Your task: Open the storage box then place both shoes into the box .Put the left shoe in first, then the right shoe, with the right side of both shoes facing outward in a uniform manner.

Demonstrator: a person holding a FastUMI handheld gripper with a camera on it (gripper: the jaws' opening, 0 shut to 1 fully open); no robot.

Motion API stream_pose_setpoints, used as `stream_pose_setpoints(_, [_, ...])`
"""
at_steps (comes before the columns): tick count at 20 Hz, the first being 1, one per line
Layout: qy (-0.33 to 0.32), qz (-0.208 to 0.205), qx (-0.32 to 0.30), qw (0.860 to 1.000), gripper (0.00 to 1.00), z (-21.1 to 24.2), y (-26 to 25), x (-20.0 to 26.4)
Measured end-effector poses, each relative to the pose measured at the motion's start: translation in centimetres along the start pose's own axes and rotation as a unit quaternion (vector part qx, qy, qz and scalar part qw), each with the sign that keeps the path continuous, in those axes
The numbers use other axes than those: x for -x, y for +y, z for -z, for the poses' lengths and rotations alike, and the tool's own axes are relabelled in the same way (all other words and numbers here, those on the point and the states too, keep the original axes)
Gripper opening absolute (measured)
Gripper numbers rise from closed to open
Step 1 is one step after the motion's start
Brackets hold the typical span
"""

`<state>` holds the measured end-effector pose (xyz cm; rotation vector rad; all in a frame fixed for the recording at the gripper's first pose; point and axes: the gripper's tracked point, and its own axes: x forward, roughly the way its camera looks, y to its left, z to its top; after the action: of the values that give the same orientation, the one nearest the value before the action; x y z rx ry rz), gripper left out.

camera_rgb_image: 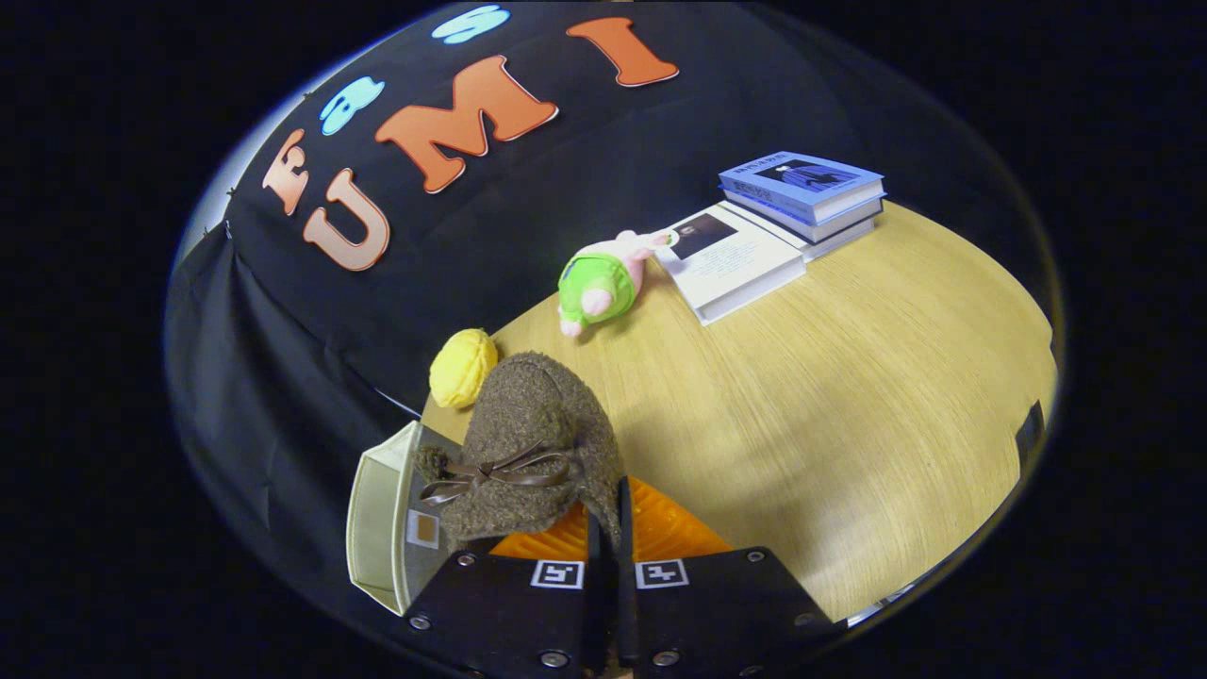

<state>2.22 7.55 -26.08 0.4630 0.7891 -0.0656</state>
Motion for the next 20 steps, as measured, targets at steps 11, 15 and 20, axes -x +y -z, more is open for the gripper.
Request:
stream_pose_setpoints(11, [0.001,-0.066,0.023,0.998,0.06,0.8,11.1,2.0])
stream_pose_setpoints(15, [0.009,-0.086,0.025,0.996,0.06,2.0,15.0,2.1])
stream_pose_setpoints(20, [0.019,-0.096,0.027,0.995,0.06,3.6,19.0,1.1])
